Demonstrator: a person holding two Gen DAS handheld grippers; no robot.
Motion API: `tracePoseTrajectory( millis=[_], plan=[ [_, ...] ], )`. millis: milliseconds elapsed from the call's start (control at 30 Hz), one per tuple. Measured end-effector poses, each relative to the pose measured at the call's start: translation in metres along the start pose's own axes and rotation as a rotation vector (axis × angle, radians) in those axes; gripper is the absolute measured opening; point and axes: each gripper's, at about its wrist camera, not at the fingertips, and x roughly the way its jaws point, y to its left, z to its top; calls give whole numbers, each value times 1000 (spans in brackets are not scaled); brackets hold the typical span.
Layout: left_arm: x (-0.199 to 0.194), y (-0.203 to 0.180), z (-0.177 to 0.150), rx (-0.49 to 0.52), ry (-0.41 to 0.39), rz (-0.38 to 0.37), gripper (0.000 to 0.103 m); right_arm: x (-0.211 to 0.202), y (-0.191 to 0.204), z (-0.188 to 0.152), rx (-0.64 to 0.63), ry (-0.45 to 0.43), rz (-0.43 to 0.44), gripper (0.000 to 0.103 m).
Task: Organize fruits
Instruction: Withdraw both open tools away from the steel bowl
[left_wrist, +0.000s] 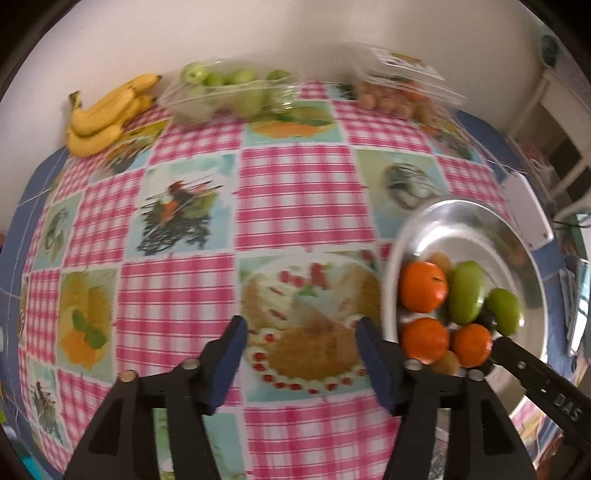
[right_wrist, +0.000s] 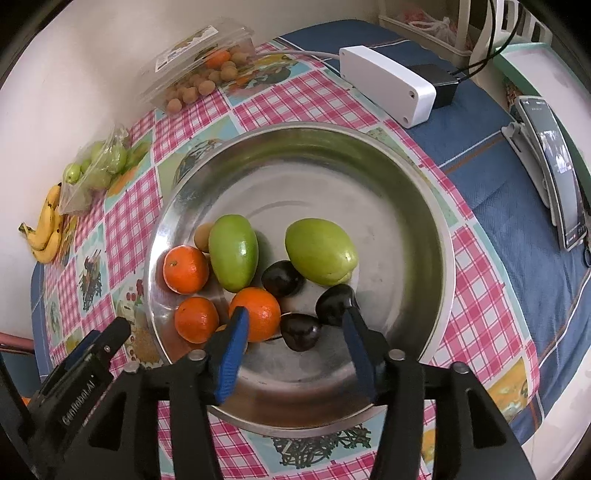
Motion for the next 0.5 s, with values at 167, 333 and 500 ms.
tracePoseTrajectory(
  millis=[167, 333, 500],
  plan=[
    [0, 11, -2, -27, -4, 21, 94, 1, 4, -1, -28, -6, 6, 81],
    [-1, 18, -7, -35, -24, 45, 103, 2, 9, -8, -56, -20, 3, 97],
    [-3, 24, -13, -42, -24, 57, 103, 1, 17, -16, -102, -27, -6, 101]
  ],
)
